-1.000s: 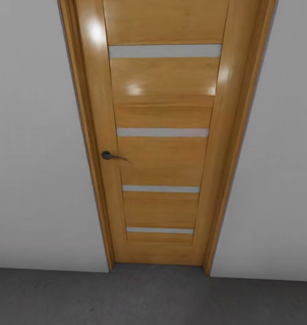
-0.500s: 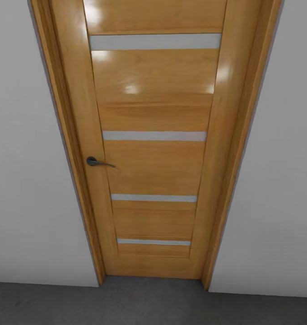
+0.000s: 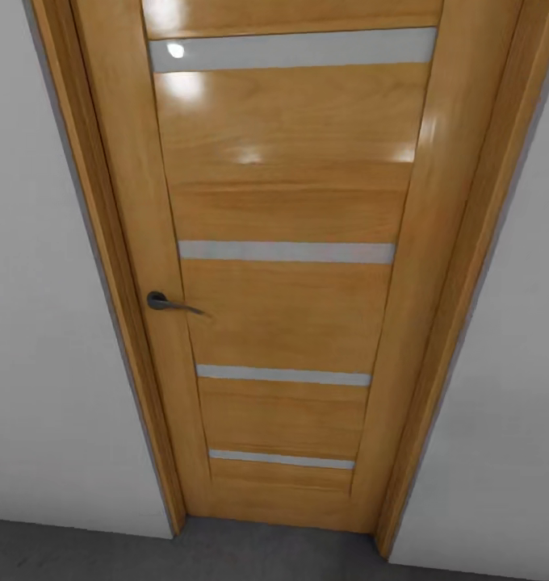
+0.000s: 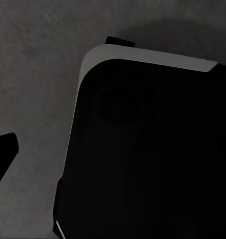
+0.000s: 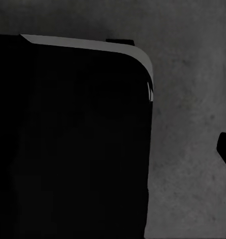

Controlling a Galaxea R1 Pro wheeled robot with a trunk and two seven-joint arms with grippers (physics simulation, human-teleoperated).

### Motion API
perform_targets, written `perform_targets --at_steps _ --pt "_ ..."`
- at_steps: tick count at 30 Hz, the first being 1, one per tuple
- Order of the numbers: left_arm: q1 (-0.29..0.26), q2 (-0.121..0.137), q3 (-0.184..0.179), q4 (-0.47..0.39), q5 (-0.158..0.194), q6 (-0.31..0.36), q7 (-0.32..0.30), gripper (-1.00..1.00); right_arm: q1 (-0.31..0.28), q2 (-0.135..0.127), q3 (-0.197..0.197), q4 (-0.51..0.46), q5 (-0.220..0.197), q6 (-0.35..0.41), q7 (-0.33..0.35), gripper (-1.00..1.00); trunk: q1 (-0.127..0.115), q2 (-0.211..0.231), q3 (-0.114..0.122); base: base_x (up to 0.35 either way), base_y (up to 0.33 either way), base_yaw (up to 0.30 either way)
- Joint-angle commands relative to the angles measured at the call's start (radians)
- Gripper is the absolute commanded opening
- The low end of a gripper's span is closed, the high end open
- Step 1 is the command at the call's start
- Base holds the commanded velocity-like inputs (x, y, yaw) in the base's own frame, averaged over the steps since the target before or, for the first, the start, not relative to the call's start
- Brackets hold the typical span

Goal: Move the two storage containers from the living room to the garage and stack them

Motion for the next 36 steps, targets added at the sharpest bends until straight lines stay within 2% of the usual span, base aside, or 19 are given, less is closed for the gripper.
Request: perform_targets --at_steps 1,9,27,36 --pt "0.000 0.000 0.000 0.000 0.006 -0.003 0.002 1.00 0.000 -0.001 0.002 0.000 0.001 -0.003 0.000 1.00 0.001 0.000 -0.001 0.317 -0.002 0.092" --pt "0.001 0.000 0.000 -0.001 0.006 -0.004 0.002 1.00 0.000 -0.002 0.001 0.000 0.001 -0.004 0.000 1.00 0.001 0.000 -0.001 0.188 0.000 0.026" --pt "0.000 0.000 0.000 -0.010 0.006 -0.004 0.002 1.00 0.000 -0.003 0.001 0.000 0.002 -0.003 0.001 1.00 0.001 0.000 -0.001 0.008 0.000 0.001" --pt "0.000 0.000 0.000 -0.009 0.006 -0.004 0.002 1.00 0.000 0.004 0.001 0.000 0.001 -0.003 0.002 1.00 0.001 0.000 -0.001 0.000 0.000 0.000"
